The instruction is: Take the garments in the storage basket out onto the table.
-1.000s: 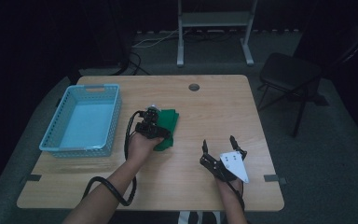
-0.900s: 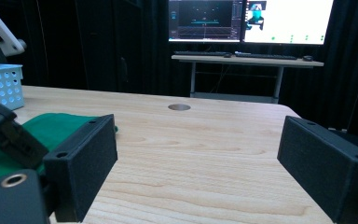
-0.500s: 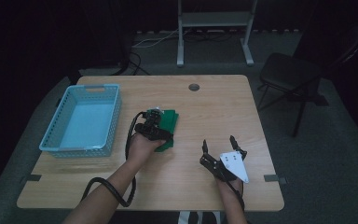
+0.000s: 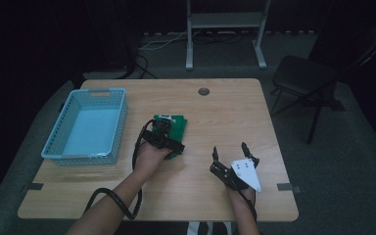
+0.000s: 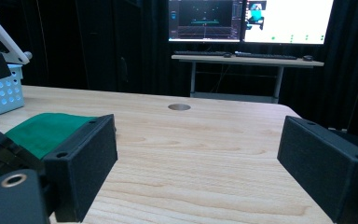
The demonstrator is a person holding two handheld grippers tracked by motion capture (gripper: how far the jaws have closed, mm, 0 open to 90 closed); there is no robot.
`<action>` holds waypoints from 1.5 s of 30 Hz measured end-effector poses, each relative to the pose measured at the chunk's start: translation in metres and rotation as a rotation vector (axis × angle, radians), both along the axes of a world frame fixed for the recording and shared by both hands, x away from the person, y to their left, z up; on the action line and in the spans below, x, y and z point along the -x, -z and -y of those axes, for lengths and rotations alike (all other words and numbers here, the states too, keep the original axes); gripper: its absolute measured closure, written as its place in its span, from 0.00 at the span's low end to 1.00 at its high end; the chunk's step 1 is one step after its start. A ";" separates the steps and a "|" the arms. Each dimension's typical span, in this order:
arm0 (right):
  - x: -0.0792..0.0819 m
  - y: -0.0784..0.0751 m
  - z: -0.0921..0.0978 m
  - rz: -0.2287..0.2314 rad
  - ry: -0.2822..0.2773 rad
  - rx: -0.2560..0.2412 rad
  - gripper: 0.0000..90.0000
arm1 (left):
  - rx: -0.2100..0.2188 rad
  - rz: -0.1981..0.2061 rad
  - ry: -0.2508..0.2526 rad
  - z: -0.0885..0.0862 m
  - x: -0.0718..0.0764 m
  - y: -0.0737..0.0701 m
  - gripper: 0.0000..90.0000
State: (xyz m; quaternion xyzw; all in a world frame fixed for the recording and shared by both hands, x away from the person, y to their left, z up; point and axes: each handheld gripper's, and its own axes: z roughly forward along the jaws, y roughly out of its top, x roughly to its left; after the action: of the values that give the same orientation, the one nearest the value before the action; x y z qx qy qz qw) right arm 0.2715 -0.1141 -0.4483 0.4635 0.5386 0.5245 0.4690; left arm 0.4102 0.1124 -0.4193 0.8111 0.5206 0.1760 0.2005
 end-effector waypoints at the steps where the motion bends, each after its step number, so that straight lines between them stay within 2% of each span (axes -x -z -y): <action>1: 0.000 0.000 0.000 0.000 0.000 0.000 0.12 | 0.003 0.005 -0.004 0.000 0.000 -0.001 0.00; 4: 0.000 0.000 0.000 0.000 0.000 0.000 0.12 | 0.006 0.021 -0.003 0.001 0.002 -0.004 0.00; 7: 0.000 0.000 0.000 0.000 0.000 -0.002 0.12 | -0.016 0.056 0.003 -0.001 0.004 -0.007 0.00; 10: 0.000 0.000 0.000 0.000 0.000 0.000 0.12 | -0.001 0.065 -0.002 -0.005 0.004 -0.010 0.00; 14: 0.000 0.000 0.000 0.000 0.000 -0.002 0.12 | -0.001 0.120 0.005 -0.009 0.008 -0.016 0.00; 21: 0.000 0.000 0.000 0.000 0.002 0.000 0.12 | 0.038 0.128 -0.006 -0.014 0.011 -0.021 0.00; 27: 0.000 0.000 0.000 0.000 0.003 0.001 0.12 | 0.025 0.160 0.015 -0.014 0.017 -0.025 0.00; 30: 0.000 0.000 0.000 0.000 0.003 0.000 0.12 | 0.035 0.171 0.011 -0.015 0.020 -0.025 0.00; 36: 0.000 0.000 0.000 -0.001 0.003 -0.001 0.12 | 0.056 0.223 -0.005 -0.022 0.025 -0.025 0.00; 45: 0.000 0.000 0.000 -0.002 0.005 0.000 0.12 | 0.061 0.251 0.075 -0.025 0.036 -0.029 0.00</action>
State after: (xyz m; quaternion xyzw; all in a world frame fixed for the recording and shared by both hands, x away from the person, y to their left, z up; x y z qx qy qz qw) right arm 0.2718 -0.1139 -0.4483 0.4654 0.5378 0.5229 0.4698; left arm 0.3738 0.1375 -0.3906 0.7951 0.4658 0.2525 0.2950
